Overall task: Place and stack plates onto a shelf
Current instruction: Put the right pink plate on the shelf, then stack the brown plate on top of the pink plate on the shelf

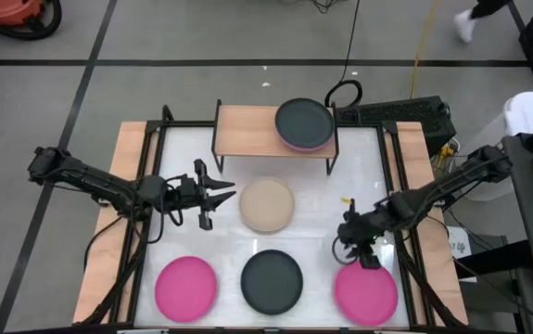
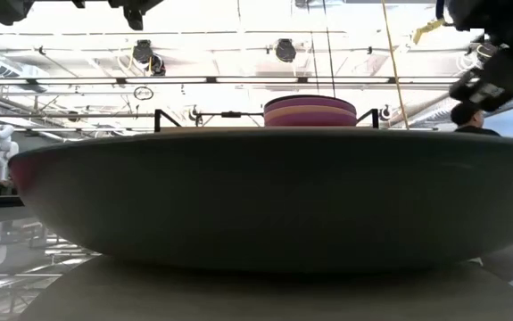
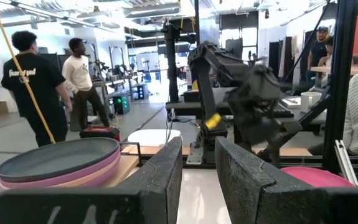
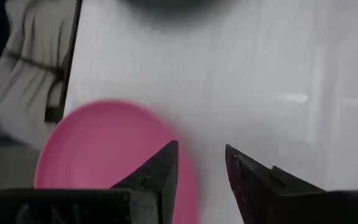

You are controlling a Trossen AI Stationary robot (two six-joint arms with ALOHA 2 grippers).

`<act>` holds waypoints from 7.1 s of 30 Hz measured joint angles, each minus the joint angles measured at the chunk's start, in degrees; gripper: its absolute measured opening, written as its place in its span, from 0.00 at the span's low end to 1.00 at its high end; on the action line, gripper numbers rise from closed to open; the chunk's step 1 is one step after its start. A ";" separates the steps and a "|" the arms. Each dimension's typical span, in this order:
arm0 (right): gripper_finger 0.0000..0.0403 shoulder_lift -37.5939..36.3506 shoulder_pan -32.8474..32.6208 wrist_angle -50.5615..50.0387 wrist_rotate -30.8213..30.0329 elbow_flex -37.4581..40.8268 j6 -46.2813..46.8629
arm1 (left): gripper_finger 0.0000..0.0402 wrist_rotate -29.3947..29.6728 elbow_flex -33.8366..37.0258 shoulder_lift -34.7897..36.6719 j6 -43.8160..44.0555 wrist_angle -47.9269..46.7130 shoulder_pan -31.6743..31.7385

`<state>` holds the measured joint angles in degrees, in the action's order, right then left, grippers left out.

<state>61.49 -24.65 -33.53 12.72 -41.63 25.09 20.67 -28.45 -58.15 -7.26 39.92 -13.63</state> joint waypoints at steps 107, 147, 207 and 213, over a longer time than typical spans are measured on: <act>0.00 36.91 58.25 53.63 1.02 -32.15 -21.69 | 0.25 4.91 0.00 11.30 -0.69 -14.36 -4.46; 0.15 34.53 57.89 51.99 -4.63 -32.09 -28.80 | 0.25 4.98 -0.01 10.66 0.92 -14.52 -4.46; 0.15 -15.81 16.72 39.85 -9.68 5.46 -30.44 | 0.25 -8.39 -32.58 -29.92 1.05 -61.93 -3.73; 0.15 -16.19 9.88 51.65 -18.86 12.39 -33.65 | 0.25 -10.82 -33.12 -36.00 0.48 -64.36 -3.95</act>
<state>45.30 -14.77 18.11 -6.14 -29.23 -8.56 9.85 -61.57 -94.15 -6.78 -24.44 -17.57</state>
